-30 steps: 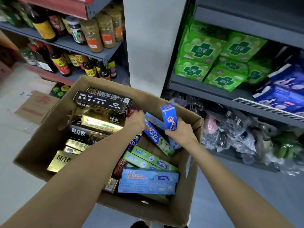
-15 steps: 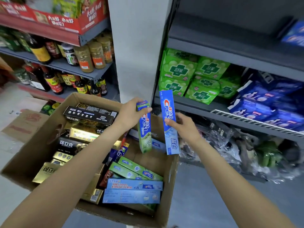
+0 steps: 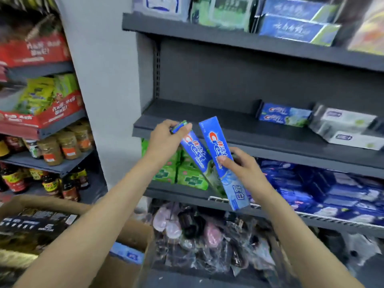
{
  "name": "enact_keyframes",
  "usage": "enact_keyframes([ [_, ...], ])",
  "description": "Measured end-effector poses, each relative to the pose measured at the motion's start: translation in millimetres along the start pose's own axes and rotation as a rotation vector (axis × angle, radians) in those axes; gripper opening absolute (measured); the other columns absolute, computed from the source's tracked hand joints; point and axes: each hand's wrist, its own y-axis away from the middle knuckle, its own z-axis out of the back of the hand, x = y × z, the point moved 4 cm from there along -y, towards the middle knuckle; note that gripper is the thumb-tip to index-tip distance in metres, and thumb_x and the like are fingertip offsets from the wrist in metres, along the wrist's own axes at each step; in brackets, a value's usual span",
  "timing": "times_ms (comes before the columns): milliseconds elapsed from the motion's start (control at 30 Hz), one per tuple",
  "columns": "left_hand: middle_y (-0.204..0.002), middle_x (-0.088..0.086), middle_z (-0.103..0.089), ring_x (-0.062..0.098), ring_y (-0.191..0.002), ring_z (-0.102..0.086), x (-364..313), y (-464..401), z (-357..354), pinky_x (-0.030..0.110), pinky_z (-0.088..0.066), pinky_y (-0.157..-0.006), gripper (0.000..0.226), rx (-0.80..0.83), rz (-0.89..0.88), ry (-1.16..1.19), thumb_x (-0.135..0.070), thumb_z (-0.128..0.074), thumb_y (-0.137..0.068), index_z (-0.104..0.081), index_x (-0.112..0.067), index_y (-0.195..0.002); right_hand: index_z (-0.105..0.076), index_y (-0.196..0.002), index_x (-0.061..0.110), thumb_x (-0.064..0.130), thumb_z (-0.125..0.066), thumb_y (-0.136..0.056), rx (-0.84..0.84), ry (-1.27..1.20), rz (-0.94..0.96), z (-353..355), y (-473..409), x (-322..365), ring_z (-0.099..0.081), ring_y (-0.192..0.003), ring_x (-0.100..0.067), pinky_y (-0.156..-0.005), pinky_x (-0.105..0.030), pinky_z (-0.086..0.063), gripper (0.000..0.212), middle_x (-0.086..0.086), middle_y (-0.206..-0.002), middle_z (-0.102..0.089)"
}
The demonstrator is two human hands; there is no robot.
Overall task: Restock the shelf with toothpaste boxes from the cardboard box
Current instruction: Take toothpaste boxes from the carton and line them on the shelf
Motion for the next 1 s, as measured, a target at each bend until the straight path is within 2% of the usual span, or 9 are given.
enact_keyframes([
  [167,-0.095,0.018,-0.066,0.029,-0.088,-0.067,-32.3,-22.8,-95.9,0.043,-0.058,-0.075,0.017,-0.013,0.068,0.238,-0.027,-0.066,-0.087,-0.058,-0.012,-0.085,-0.053,-0.092,0.011,0.028,-0.059,-0.089,-0.057,0.009,0.028,110.6,-14.2,4.4,-0.064,-0.063,-0.009,-0.060,-0.020,-0.050,0.019,0.003,-0.083,-0.068],
  [267,-0.085,0.009,-0.064,0.020,-0.080,-0.065,-43.5,-30.4,-151.9,0.038,-0.059,-0.075,0.026,0.039,0.082,0.345,-0.025,-0.062,-0.090,-0.056,-0.003,-0.102,-0.052,-0.091,0.013,0.032,-0.058,-0.090,-0.074,-0.008,0.015,166.8,-25.1,-5.3,-0.066,-0.071,-0.013,-0.068,-0.026,-0.050,0.020,0.002,-0.089,-0.070],
  [433,-0.086,0.006,-0.062,0.013,-0.079,-0.063,-52.6,-55.0,-227.3,0.027,-0.057,-0.071,0.022,0.106,0.087,0.418,-0.022,-0.057,-0.093,-0.053,-0.005,-0.107,-0.052,-0.099,0.012,0.032,-0.057,-0.091,-0.119,-0.031,0.001,236.8,-57.6,-24.0,-0.067,-0.077,-0.014,-0.068,-0.025,-0.049,0.022,-0.001,-0.094,-0.070],
  [567,-0.085,0.005,-0.063,0.012,-0.079,-0.063,-48.9,-93.3,-273.2,0.028,-0.057,-0.073,0.019,0.167,0.114,0.468,-0.021,-0.056,-0.094,-0.052,-0.005,-0.104,-0.049,-0.091,0.014,0.027,-0.056,-0.092,-0.138,-0.012,0.003,274.8,-98.6,-35.2,-0.067,-0.059,-0.011,-0.051,-0.019,-0.049,0.015,-0.002,-0.085,-0.068],
  [667,-0.086,0.006,-0.062,0.014,-0.082,-0.062,-40.9,-125.9,-304.0,0.034,-0.055,-0.082,0.010,0.220,0.130,0.524,-0.018,-0.055,-0.094,-0.053,-0.009,-0.093,-0.051,-0.104,0.014,0.034,-0.056,-0.091,-0.145,0.037,-0.024,301.5,-137.4,-46.7,-0.070,-0.066,-0.019,-0.063,-0.029,-0.056,0.025,-0.006,-0.092,-0.072],
  [767,-0.087,0.005,-0.062,0.015,-0.082,-0.061,-30.4,-159.5,-329.8,0.038,-0.053,-0.089,0.010,0.265,0.174,0.576,-0.015,-0.056,-0.093,-0.053,-0.011,-0.085,-0.049,-0.101,0.016,0.041,-0.057,-0.089,-0.196,0.162,-0.049,326.0,-176.6,-56.4,-0.067,-0.070,-0.015,-0.066,-0.027,-0.051,0.028,-0.006,-0.099,-0.069],
  [833,-0.094,0.007,-0.062,0.017,-0.090,-0.061,-19.6,-181.7,-342.3,0.038,-0.050,-0.095,0.005,0.337,0.131,0.517,-0.011,-0.058,-0.091,-0.054,-0.009,-0.092,-0.048,-0.114,0.017,0.047,-0.056,-0.088,-0.224,0.251,-0.089,341.3,-199.8,-66.1,-0.066,-0.088,-0.019,-0.073,-0.028,-0.048,0.040,-0.006,-0.113,-0.064],
  [900,-0.105,0.009,-0.063,0.018,-0.098,-0.060,-11.5,-202.4,-350.9,0.033,-0.047,-0.095,0.020,0.414,-0.029,0.243,-0.009,-0.064,-0.086,-0.055,-0.010,-0.104,-0.042,-0.134,0.019,0.053,-0.057,-0.085,-0.253,0.346,-0.117,354.1,-216.8,-72.5,-0.056,-0.115,-0.023,-0.092,-0.033,-0.043,0.061,-0.001,-0.131,-0.054],
  [1000,-0.106,0.011,-0.066,0.017,-0.097,-0.060,-3.4,-223.5,-368.3,0.032,-0.045,-0.092,0.026,0.437,-0.177,-0.127,-0.012,-0.070,-0.082,-0.059,-0.007,-0.105,-0.036,-0.139,0.015,0.060,-0.057,-0.080,-0.222,0.466,-0.133,361.6,-232.2,-79.8,-0.051,-0.111,-0.021,-0.090,-0.029,-0.036,0.078,0.004,-0.114,-0.046],
])
